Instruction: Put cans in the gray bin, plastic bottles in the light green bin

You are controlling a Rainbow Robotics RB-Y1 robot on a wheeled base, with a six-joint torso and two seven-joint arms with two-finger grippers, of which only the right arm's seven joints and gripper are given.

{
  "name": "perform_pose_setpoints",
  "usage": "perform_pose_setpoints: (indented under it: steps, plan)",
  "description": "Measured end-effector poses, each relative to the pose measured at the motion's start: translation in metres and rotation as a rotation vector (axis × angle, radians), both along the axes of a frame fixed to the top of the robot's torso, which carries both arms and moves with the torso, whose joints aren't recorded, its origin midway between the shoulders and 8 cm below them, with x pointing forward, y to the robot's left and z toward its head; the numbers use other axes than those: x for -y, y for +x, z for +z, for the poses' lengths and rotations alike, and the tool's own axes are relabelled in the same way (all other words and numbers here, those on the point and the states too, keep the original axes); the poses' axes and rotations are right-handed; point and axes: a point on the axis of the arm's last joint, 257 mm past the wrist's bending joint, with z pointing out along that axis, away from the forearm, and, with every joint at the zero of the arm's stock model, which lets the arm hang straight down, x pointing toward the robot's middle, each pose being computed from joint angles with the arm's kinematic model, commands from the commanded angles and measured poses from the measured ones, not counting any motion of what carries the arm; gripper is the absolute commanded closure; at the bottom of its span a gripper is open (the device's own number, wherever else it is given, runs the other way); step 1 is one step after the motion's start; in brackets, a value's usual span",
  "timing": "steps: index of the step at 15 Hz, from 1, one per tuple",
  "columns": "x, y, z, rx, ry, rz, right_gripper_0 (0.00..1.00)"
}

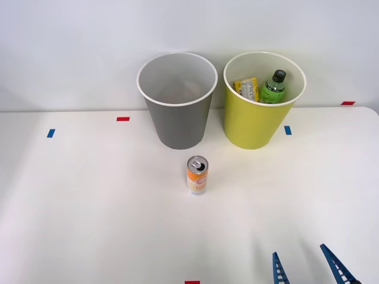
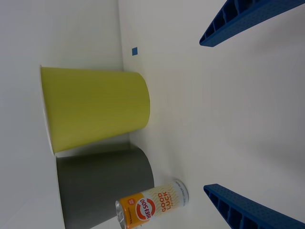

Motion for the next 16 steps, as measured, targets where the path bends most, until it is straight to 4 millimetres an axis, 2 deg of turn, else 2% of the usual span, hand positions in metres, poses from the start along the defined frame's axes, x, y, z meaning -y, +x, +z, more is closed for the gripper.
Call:
perform_pose_setpoints:
  steps: [16]
  plan:
    - [0.0000, 0.0000, 0.0000, 0.000, 0.000, 0.000, 0.00]
